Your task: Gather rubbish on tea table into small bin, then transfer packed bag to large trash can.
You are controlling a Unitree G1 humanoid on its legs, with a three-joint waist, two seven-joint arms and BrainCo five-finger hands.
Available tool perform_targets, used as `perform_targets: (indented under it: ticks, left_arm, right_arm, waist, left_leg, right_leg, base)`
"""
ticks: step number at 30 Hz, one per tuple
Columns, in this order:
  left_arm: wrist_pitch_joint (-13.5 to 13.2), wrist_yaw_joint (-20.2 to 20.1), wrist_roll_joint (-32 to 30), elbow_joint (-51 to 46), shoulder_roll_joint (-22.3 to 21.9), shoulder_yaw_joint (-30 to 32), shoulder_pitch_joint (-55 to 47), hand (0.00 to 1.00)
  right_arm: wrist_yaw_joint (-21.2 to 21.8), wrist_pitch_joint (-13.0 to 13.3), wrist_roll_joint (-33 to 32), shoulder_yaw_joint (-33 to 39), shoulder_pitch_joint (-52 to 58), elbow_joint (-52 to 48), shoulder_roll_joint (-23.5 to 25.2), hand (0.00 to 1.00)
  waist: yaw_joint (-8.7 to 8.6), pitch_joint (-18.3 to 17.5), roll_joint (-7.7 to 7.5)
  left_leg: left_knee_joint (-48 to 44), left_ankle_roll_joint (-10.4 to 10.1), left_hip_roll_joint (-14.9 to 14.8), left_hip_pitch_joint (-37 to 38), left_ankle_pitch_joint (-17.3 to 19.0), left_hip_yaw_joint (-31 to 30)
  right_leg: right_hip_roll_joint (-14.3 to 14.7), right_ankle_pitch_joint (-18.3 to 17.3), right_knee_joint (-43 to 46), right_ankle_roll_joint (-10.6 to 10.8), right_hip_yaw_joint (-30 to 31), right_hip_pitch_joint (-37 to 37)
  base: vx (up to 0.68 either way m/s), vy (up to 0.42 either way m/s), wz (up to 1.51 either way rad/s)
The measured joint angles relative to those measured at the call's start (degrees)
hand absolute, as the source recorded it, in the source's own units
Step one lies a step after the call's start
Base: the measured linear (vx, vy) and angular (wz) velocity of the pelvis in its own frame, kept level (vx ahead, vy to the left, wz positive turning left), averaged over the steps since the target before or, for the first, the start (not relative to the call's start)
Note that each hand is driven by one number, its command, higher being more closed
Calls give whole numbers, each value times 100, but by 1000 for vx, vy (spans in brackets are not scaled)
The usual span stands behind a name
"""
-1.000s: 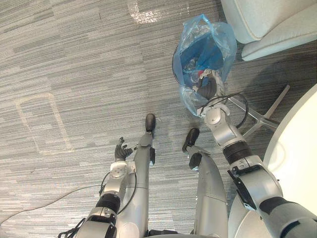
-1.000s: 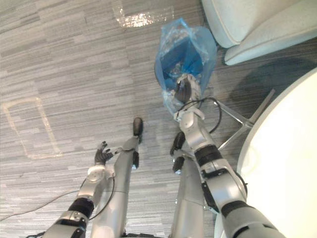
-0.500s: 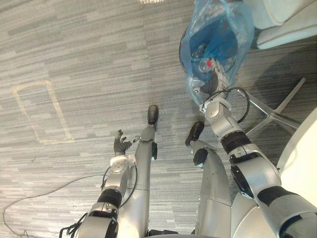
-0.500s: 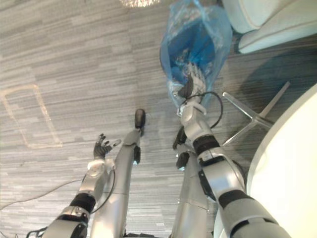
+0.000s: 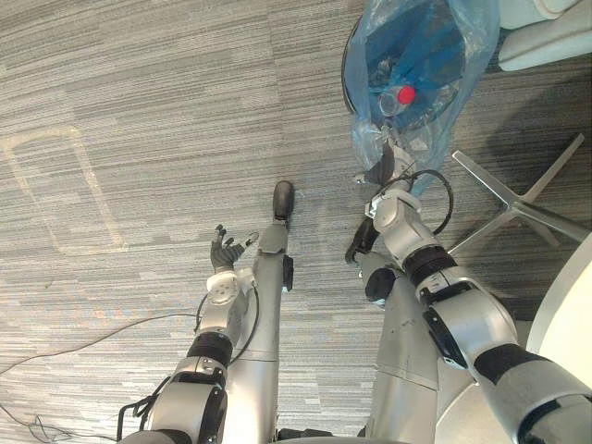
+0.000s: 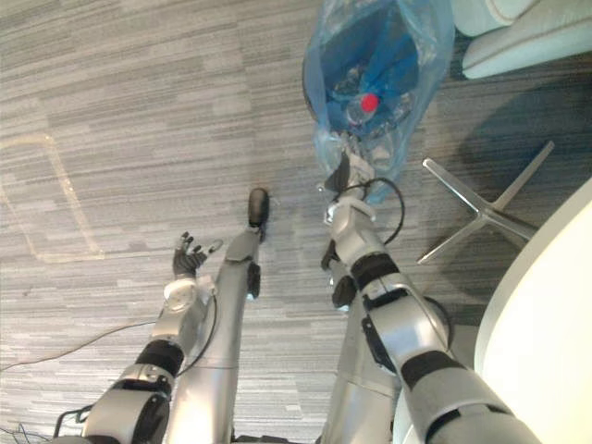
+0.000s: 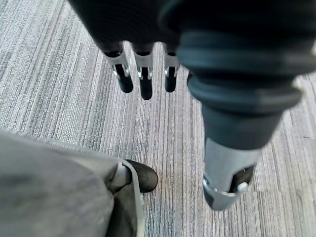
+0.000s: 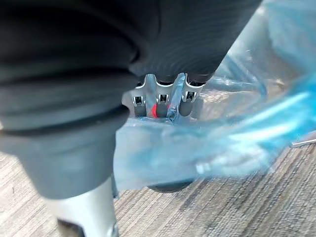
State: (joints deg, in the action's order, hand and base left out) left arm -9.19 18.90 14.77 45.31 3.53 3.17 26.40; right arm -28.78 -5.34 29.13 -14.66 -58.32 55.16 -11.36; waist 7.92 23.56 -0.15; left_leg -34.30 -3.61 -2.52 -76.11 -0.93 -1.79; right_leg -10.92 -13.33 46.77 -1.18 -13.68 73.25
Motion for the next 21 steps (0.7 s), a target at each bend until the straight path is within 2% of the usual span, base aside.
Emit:
perform_targets:
  ticks: [21]
  left_arm:
    - [-5,-5,0,2,18,45,-7,0]
  right_arm:
    - [28,144,-501,112,-119,-213,-56,100]
  waist:
    - [51,4,2]
  left_leg:
    - [-120,-5,7,-36,-4,-50]
  right_leg:
    - [-10,-34,81,53,-34,-14]
  base:
    - [-26,0,0]
